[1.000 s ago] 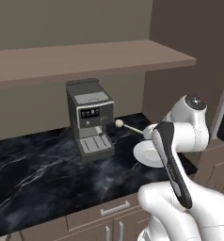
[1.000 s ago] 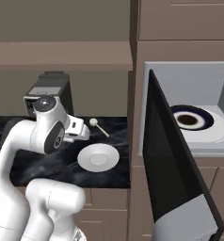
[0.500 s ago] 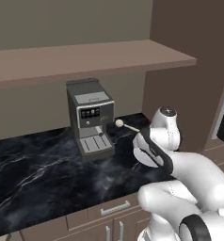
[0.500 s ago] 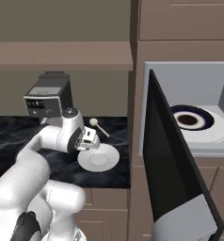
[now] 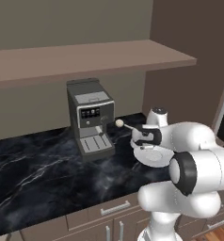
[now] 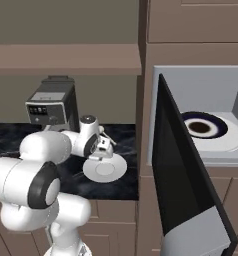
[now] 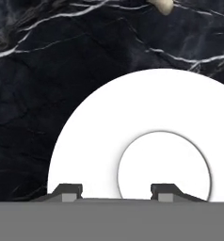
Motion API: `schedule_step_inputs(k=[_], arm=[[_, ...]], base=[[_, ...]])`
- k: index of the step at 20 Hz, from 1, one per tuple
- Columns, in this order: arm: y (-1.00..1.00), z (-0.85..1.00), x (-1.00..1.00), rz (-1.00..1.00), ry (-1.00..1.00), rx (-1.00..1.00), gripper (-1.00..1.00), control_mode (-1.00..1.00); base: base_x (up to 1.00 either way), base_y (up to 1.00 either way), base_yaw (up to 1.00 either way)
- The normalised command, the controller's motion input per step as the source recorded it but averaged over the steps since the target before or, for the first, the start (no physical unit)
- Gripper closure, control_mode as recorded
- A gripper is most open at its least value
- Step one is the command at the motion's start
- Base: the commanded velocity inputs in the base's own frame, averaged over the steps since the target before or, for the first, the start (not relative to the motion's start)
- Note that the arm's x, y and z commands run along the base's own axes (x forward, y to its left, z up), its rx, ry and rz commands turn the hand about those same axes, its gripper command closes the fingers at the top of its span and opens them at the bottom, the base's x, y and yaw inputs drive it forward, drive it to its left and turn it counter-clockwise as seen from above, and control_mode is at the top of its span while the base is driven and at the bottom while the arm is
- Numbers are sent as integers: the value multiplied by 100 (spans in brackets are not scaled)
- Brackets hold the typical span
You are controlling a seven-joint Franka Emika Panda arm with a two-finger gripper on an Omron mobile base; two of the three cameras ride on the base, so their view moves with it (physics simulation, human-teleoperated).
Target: Pick the marshmallow from the microwave and place it on plate located on the counter.
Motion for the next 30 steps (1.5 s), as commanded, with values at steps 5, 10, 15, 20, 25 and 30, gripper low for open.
schedule_step_inputs(k=[5, 10, 15, 20, 25, 30], arm=[[-3, -25, 0, 0, 3, 0, 100, -100], [-22, -54, 0, 0, 0, 0, 100, -100], [-11, -13, 0, 0, 0, 0, -100, -100], [0, 0, 0, 0, 0, 0, -100, -100], [0, 1, 0, 0, 0, 0, -100, -100], [15, 53, -14, 0, -4, -1, -100, -100]], base=[[0, 0, 0], [0, 0, 0], [0, 0, 0], [0, 0, 0], [0, 0, 0], [0, 0, 0]])
